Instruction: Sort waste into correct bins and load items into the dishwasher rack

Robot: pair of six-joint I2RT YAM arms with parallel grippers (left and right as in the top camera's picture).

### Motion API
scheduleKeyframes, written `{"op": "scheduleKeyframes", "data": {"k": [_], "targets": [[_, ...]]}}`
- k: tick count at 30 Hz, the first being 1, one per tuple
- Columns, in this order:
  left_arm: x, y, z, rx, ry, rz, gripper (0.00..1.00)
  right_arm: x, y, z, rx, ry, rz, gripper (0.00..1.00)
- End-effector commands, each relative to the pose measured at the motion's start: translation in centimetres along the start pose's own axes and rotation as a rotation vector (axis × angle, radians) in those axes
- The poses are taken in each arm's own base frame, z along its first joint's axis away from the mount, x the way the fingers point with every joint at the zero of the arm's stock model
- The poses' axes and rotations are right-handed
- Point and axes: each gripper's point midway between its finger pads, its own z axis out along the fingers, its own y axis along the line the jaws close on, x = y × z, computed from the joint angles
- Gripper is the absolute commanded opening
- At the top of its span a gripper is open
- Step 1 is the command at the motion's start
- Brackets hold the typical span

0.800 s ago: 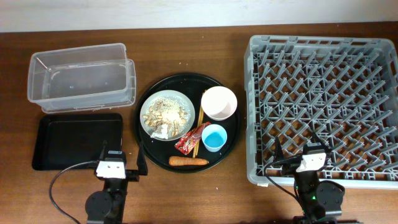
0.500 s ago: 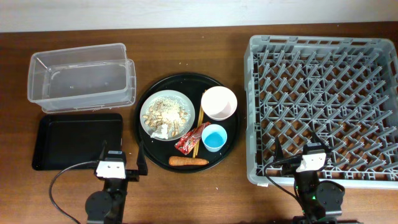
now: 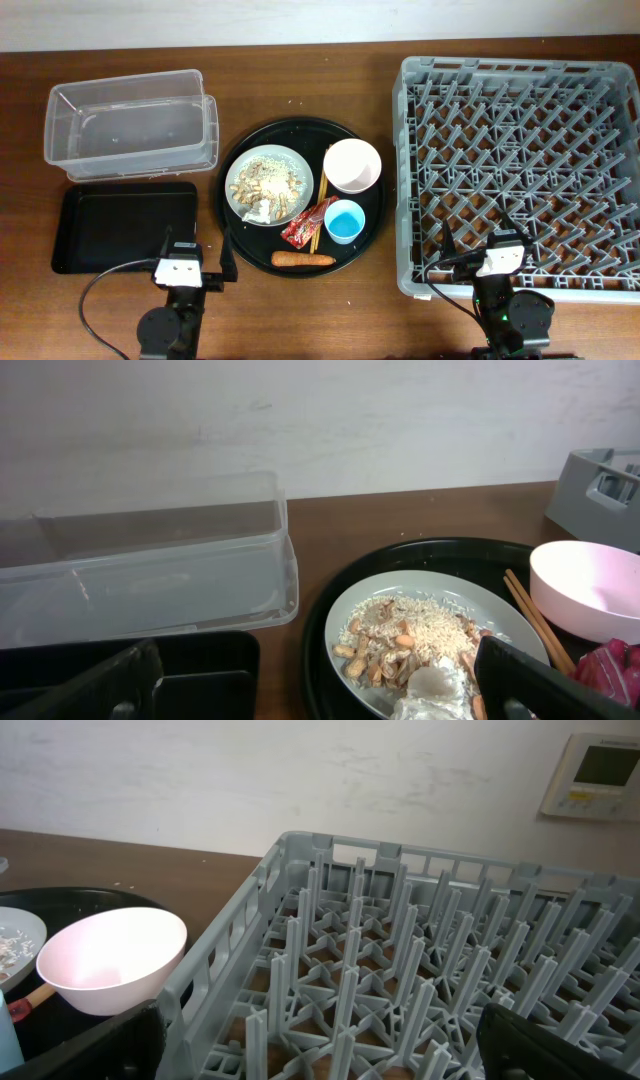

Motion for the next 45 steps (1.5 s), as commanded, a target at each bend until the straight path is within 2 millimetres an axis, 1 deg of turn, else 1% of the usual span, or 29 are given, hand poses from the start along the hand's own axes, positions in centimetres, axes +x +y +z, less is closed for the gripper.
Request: {"op": "scheduleKeyframes", "data": {"k": [1, 9, 13, 14, 16, 18, 20, 21, 23, 24, 26, 28, 31, 33, 34, 35, 38, 39, 41, 43, 44, 45], "targets": [[0.1, -0.1, 0.0, 0.008, -0.002, 0.012, 0.99, 0.2, 0.0, 0.0, 0.002, 0.003, -0.002, 0.98], [0.4, -0.1, 0.1, 0.005, 0.010, 0.011, 0.99, 0.1, 0.0, 0.0, 0.002, -0.001, -0.002, 0.98], [0.8, -0.1, 0.2, 0.007, 0.028, 0.012, 0.99, 0.1, 0.0, 0.0, 0.003, 0.001, 0.094, 0.98], [0.8, -0.1, 0.2, 0.007, 0.030, 0.012, 0.99, -0.2, 0.0, -0.1, 0.003, 0.000, 0.131, 0.98], [1.1, -0.1, 0.2, 0.007, 0.040, 0.012, 0.99, -1.2, -0.1, -0.5, 0.003, 0.005, 0.130, 0.98], [1.0, -0.2, 0.2, 0.015, 0.039, 0.011, 0.99, -2.2, -0.2, -1.4, 0.002, 0.062, 0.132, 0.98], [0.9, -1.2, 0.2, 0.071, 0.036, 0.001, 0.99, -3.4, -0.2, -2.0, 0.002, 0.099, 0.134, 0.98], [0.7, -1.3, 0.1, 0.076, 0.040, -0.037, 0.99, -3.9, -0.2, -2.4, 0.001, 0.136, 0.136, 0.98], [0.2, -1.2, -0.3, 0.073, 0.068, -0.051, 0.99, -4.4, -0.3, -3.0, -0.001, 0.241, 0.140, 0.98], [-0.5, -1.2, -0.6, 0.073, 0.079, -0.052, 0.99, -4.6, -0.3, -3.1, -0.003, 0.291, 0.143, 0.98], [-1.6, -1.1, -0.8, 0.073, 0.099, -0.052, 0.99, -5.0, -0.3, -2.8, -0.001, 0.368, 0.160, 0.98], [-2.7, -1.1, -0.5, 0.074, 0.164, -0.052, 0.99, -4.9, -0.3, -2.4, -0.003, 0.499, 0.164, 0.98], [-3.6, -1.1, 0.8, 0.078, 0.302, -0.053, 0.99, -4.3, -0.3, -1.9, -0.005, 0.689, 0.169, 0.98], [-4.9, -1.9, 2.7, 0.125, 0.411, -0.064, 0.99, -3.9, -0.3, -1.7, -0.007, 0.822, 0.174, 0.98], [-5.2, -2.4, 3.4, 0.149, 0.457, -0.071, 0.99, -3.8, -0.3, -1.5, -0.008, 0.853, 0.175, 0.98], [-4.9, -2.8, 4.1, 0.172, 0.538, -0.080, 0.99, -3.6, -0.2, -1.2, -0.011, 0.884, 0.177, 0.98], [-3.1, -3.7, 5.6, 0.195, 0.802, -0.087, 0.99, -2.7, -0.4, -1.0, 0.001, 0.927, 0.172, 0.98], [-2.8, -3.9, 6.0, 0.199, 0.852, -0.086, 0.99, -2.5, -0.4, -0.9, 0.004, 0.936, 0.171, 0.98], [-1.9, -4.1, 7.5, 0.200, 0.918, -0.088, 0.99, -2.3, -0.4, -0.9, 0.003, 0.949, 0.171, 0.98], [-0.4, -4.2, 8.2, 0.200, 0.958, -0.090, 0.99, -2.3, -0.4, -0.9, 0.003, 0.948, 0.171, 0.98], [0.4, -4.7, 8.4, 0.223, 0.985, -0.104, 0.99, -2.3, -0.4, -0.9, 0.003, 0.949, 0.171, 0.98], [0.9, -5.7, 8.5, 0.277, 1.005, -0.135, 0.99, -2.3, -0.4, -0.9, 0.003, 0.948, 0.171, 0.98]]}}
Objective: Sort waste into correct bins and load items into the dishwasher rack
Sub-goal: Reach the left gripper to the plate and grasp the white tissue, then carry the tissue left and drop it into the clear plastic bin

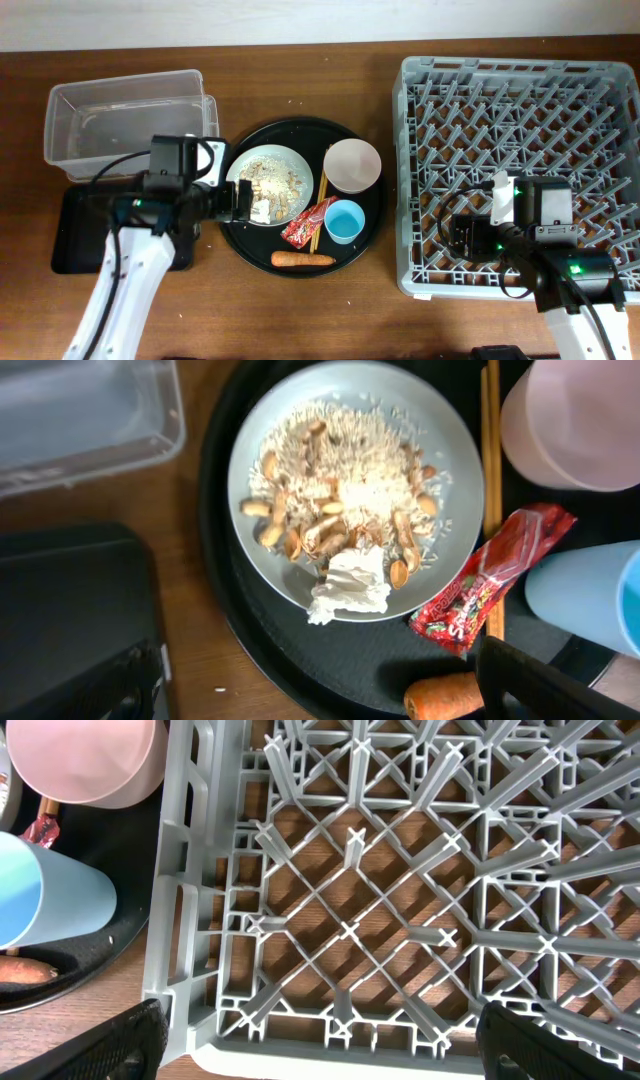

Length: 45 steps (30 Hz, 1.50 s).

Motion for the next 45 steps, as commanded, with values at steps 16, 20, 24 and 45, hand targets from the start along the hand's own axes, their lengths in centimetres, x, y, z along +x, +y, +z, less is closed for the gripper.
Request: {"op": "scheduleKeyframes", "data": {"k": [16, 20, 24, 45], "targets": [[4.5, -3.0, 9.4, 0.049, 0.300, 0.066, 0.67, -0.7, -0.1, -0.5, 0.010, -0.022, 0.005, 0.98], [4.9, -3.8, 9.9, 0.053, 0.311, 0.092, 0.66, -0.6, -0.1, -0.5, 0.010, -0.018, 0.005, 0.98], [5.7, -4.0, 10.8, 0.022, 0.344, 0.124, 0.56, -0.4, -0.1, -0.5, 0.011, -0.011, 0.005, 0.98], [-12.3, 5.2, 0.8, -0.268, -0.182, -0.019, 0.01, -0.5, -0.1, -0.5, 0.011, -0.012, 0.005, 0.98]]}}
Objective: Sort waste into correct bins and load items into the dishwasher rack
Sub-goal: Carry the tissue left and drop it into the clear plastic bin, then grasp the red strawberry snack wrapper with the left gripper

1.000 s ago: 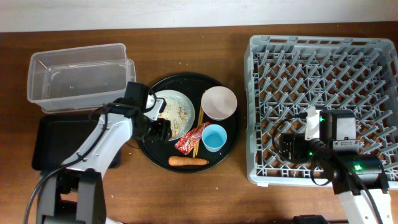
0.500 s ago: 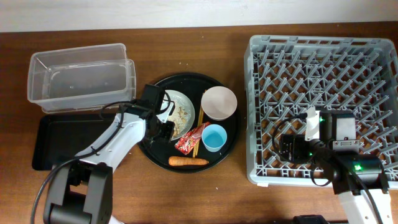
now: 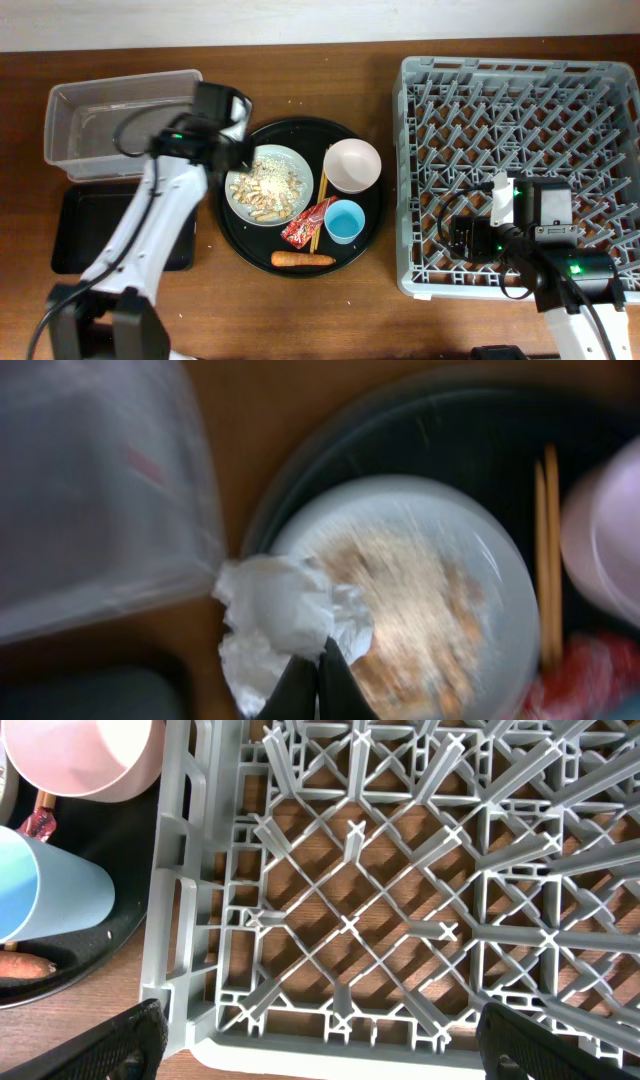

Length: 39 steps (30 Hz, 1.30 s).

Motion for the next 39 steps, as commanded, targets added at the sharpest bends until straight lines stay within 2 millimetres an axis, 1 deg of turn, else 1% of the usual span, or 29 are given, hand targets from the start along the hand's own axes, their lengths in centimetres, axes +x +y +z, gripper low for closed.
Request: {"op": "scheduleKeyframes", "data": {"k": [1, 2, 4, 5, 6, 8, 9, 11, 12, 14, 15, 16, 17, 18, 20, 22, 24, 26, 27, 28, 30, 32, 35, 38, 39], "targets": [[-4.1, 6.6, -2.2, -0.141, -0.165, -0.106, 0.01, -0.7, -0.1, -0.5, 0.009, -0.023, 0.005, 0.98], [-5.0, 8.6, -2.5, -0.167, -0.212, -0.140, 0.01, -0.7, -0.1, -0.5, 0.009, -0.023, 0.005, 0.98], [-6.1, 11.2, -2.4, -0.204, -0.267, -0.182, 0.03, -0.7, -0.1, -0.5, 0.009, -0.024, 0.005, 0.98], [-6.1, 12.6, -1.9, -0.222, -0.272, -0.204, 0.11, -0.7, -0.1, -0.5, 0.009, -0.024, 0.005, 0.98], [-5.9, 13.6, -1.2, -0.235, -0.266, -0.218, 0.26, -0.7, -0.1, -0.5, 0.009, -0.024, 0.005, 0.98], [-5.3, 15.1, 0.8, -0.252, -0.241, -0.242, 0.47, -0.7, -0.1, -0.5, 0.009, -0.024, 0.005, 0.98], [-5.0, 15.4, 1.4, -0.254, -0.230, -0.246, 0.53, -0.7, -0.1, -0.5, 0.009, -0.023, 0.005, 0.98], [-5.2, 15.3, 1.2, -0.250, -0.237, -0.245, 0.53, -0.7, -0.1, -0.5, 0.009, -0.024, 0.005, 0.98], [-5.5, 14.5, 0.9, -0.202, -0.247, -0.238, 0.52, -0.7, -0.1, -0.5, 0.009, -0.024, 0.005, 0.98], [-5.6, 11.5, 0.4, -0.058, -0.244, -0.215, 0.51, -0.7, -0.1, -0.5, 0.009, -0.024, 0.005, 0.98], [-5.1, 8.4, -0.2, 0.064, -0.212, -0.189, 0.50, -0.7, -0.1, -0.5, 0.009, -0.024, 0.005, 0.98], [-3.9, 5.8, -0.6, 0.140, -0.156, -0.168, 0.50, -0.7, -0.1, -0.5, 0.009, -0.024, 0.005, 0.98], [-2.4, 3.6, -0.7, 0.183, -0.085, -0.148, 0.50, -0.7, -0.1, -0.5, 0.009, -0.024, 0.005, 0.98], [-0.2, 1.4, -0.6, 0.212, 0.013, -0.120, 0.50, -0.8, -0.1, -0.5, 0.009, -0.024, 0.005, 0.98], [3.1, -1.9, -0.6, 0.253, 0.154, -0.069, 0.50, -0.7, -0.1, -0.5, 0.009, -0.024, 0.005, 0.98], [7.1, -6.6, -0.6, 0.305, 0.287, 0.031, 0.51, -0.7, -0.1, -0.5, 0.009, -0.024, 0.005, 0.98], [10.5, -9.4, -0.3, 0.330, 0.367, 0.109, 0.53, -0.7, -0.1, -0.5, 0.009, -0.023, 0.005, 0.98], [12.6, -10.9, -0.1, 0.338, 0.411, 0.160, 0.53, -0.7, -0.1, -0.5, 0.009, -0.023, 0.005, 0.98], [13.3, -11.6, 0.0, 0.340, 0.420, 0.185, 0.53, -0.7, -0.1, -0.5, 0.009, -0.024, 0.005, 0.98], [13.8, -12.0, 0.2, 0.323, 0.418, 0.217, 0.54, -0.7, -0.1, -0.5, 0.009, -0.024, 0.005, 0.98], [14.6, -12.5, 0.8, 0.294, 0.409, 0.264, 0.59, -0.7, -0.1, -0.5, 0.009, -0.024, 0.005, 0.98], [15.5, -13.5, 1.6, 0.307, 0.392, 0.294, 0.59, -0.7, -0.1, -0.5, 0.009, -0.023, 0.005, 0.98], [16.7, -14.2, 2.5, 0.315, 0.401, 0.318, 0.59, -0.7, -0.1, -0.5, 0.009, -0.023, 0.005, 0.98], [17.5, -14.3, 3.4, 0.311, 0.429, 0.322, 0.59, -0.7, -0.1, -0.5, 0.009, -0.023, 0.005, 0.98], [18.1, -14.3, 4.0, 0.306, 0.454, 0.322, 0.60, -0.7, -0.1, -0.5, 0.009, -0.023, 0.005, 0.98]]}}
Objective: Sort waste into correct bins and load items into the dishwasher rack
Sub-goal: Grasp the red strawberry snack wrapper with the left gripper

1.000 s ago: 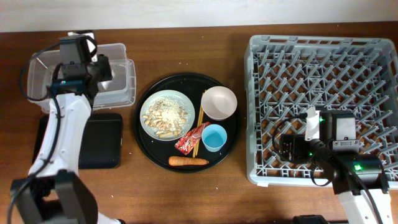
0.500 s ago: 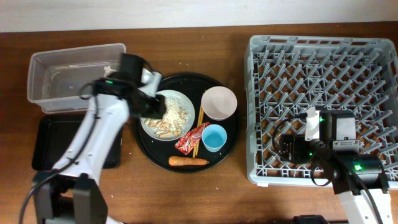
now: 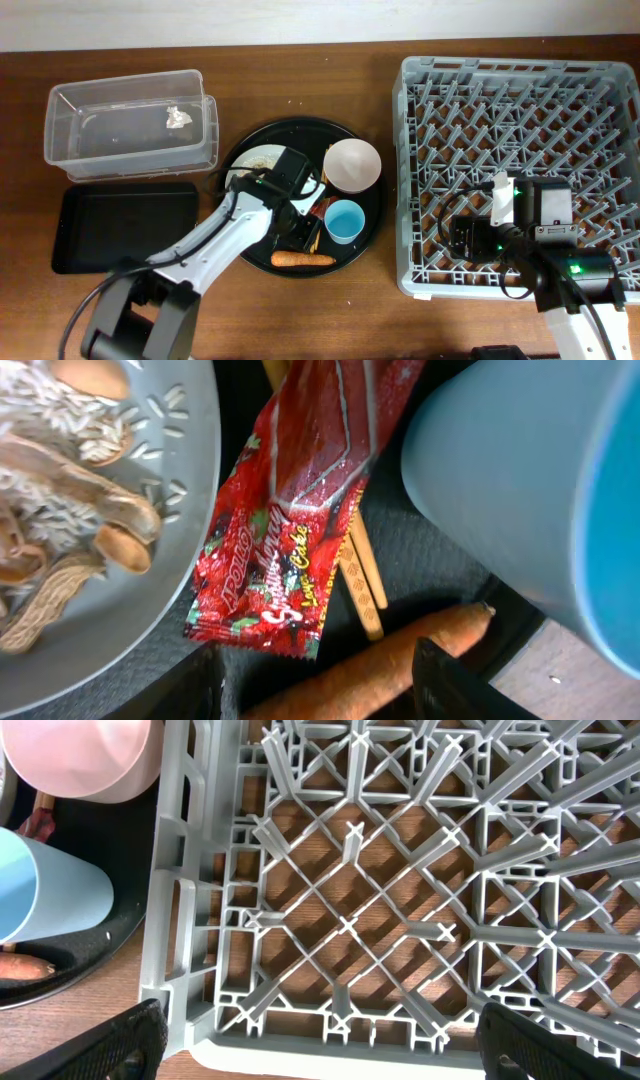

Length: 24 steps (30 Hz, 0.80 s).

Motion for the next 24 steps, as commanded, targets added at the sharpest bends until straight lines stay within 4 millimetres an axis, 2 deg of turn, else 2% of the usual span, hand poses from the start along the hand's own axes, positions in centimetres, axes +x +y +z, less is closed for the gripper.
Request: {"op": "scheduleKeyframes", "data": {"k": [1, 5, 8, 12, 15, 16, 18, 20, 21, 24], "targets": [[1.1, 0.4, 2.1, -0.008, 0.068, 0.006, 0.60, -0.7, 0.0, -0.5, 0.007, -0.022, 0.005, 0.98], [1.1, 0.6, 3.9, -0.008, 0.090, 0.003, 0.59, -0.7, 0.0, -0.5, 0.007, -0.022, 0.005, 0.98], [0.7, 0.7, 4.3, -0.009, 0.077, 0.004, 0.57, -0.7, 0.0, -0.5, 0.007, -0.022, 0.005, 0.98], [0.6, 1.5, 4.3, -0.053, 0.072, 0.006, 0.25, -0.7, 0.0, -0.5, 0.007, -0.022, 0.005, 0.98], [0.5, 1.5, 4.3, -0.053, 0.068, 0.007, 0.18, -0.7, 0.0, -0.5, 0.007, -0.022, 0.005, 0.98], [0.5, 1.5, 4.3, -0.053, 0.068, 0.007, 0.19, -0.7, 0.0, -0.5, 0.007, -0.022, 0.005, 0.98], [0.5, 1.5, 4.3, -0.053, 0.069, 0.007, 0.36, -0.7, 0.0, -0.5, 0.006, -0.022, 0.005, 0.98], [0.6, 1.5, 4.3, -0.053, 0.071, 0.007, 0.46, -0.7, 0.0, -0.5, 0.007, -0.022, 0.005, 0.98], [0.6, 1.5, 4.3, -0.055, 0.074, 0.006, 0.49, -0.7, 0.0, -0.5, 0.006, -0.022, 0.005, 0.98], [0.9, 3.0, 4.2, -0.141, 0.084, 0.008, 0.49, -0.7, 0.0, -0.5, 0.006, -0.022, 0.005, 0.98]]}}
